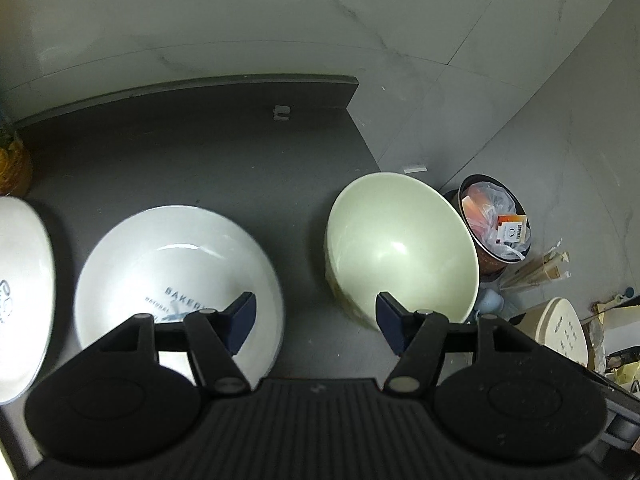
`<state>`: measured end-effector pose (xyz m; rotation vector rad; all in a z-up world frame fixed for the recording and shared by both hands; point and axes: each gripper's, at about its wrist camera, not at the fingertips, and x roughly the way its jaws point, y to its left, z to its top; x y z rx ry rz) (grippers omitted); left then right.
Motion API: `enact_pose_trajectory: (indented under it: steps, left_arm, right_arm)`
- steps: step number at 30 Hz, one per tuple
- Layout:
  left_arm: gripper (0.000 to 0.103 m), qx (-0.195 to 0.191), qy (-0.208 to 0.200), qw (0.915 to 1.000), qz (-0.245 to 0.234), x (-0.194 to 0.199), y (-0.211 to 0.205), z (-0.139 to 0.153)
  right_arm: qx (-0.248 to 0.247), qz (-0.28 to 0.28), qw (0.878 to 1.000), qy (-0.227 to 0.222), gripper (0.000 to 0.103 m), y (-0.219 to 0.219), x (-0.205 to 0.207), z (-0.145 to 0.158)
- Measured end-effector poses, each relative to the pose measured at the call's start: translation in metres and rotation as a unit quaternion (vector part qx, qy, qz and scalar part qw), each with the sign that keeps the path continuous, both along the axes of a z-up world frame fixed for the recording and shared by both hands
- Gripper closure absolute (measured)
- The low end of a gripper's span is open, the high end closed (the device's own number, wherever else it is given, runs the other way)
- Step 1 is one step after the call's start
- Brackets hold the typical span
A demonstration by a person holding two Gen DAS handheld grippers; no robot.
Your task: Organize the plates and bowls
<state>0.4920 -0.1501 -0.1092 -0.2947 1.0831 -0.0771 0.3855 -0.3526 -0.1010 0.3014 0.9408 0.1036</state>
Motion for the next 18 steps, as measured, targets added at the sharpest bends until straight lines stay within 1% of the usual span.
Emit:
enact_pose_trajectory:
  steps: [3, 4, 5, 6, 7, 8, 9, 10, 11, 13, 16, 18]
  left_arm:
    - [0.041, -0.007, 0.005, 0.9999, 0.006, 0.010, -0.002, -0.007]
    - [0.042, -0.010, 0.007, 0.9999, 0.008, 0.013, -0.003, -0.009]
    - [0.044, -0.013, 0.010, 0.9998, 0.008, 0.017, -0.003, -0.011]
    - [0.044, -0.014, 0.012, 0.9998, 0.008, 0.020, -0.005, -0.014]
    - [0.045, -0.016, 0.012, 0.9998, 0.007, 0.024, -0.006, -0.016]
    - [0.047, -0.015, 0.011, 0.9998, 0.004, 0.028, -0.008, -0.019]
    - [0.049, -0.011, 0.011, 0.9999, 0.001, 0.033, -0.011, -0.024]
    - [0.054, -0.007, 0.016, 0.9998, 0.003, 0.038, -0.012, -0.029]
    - [0.061, -0.004, 0.025, 0.9997, 0.007, 0.042, -0.012, -0.035]
    - [0.070, -0.008, 0.041, 0.9990, 0.013, 0.048, -0.014, -0.046]
    - [0.077, -0.006, 0.052, 0.9985, 0.018, 0.054, -0.016, -0.056]
    - [0.083, -0.015, 0.054, 0.9983, 0.017, 0.057, -0.017, -0.061]
  right_arm:
    - [0.013, -0.003, 1.000, 0.006, 0.008, -0.003, 0.011, -0.006]
    - [0.016, -0.004, 1.000, 0.007, 0.012, -0.003, 0.014, -0.010]
    - [0.019, -0.004, 1.000, 0.011, 0.020, -0.004, 0.019, -0.014]
    - [0.020, -0.004, 1.000, 0.018, 0.023, -0.003, 0.024, -0.018]
    - [0.024, -0.005, 0.999, 0.024, 0.029, -0.003, 0.027, -0.022]
    - [0.031, -0.005, 0.999, 0.030, 0.034, -0.003, 0.031, -0.028]
    - [0.036, -0.004, 0.999, 0.034, 0.035, -0.003, 0.034, -0.033]
    - [0.039, -0.004, 0.998, 0.042, 0.038, -0.002, 0.039, -0.039]
    - [0.040, -0.007, 0.998, 0.049, 0.042, -0.001, 0.043, -0.044]
    - [0.046, -0.011, 0.997, 0.060, 0.046, 0.000, 0.049, -0.053]
    - [0.052, -0.014, 0.996, 0.071, 0.057, 0.001, 0.053, -0.061]
    - [0.062, -0.011, 0.996, 0.070, 0.066, 0.002, 0.055, -0.062]
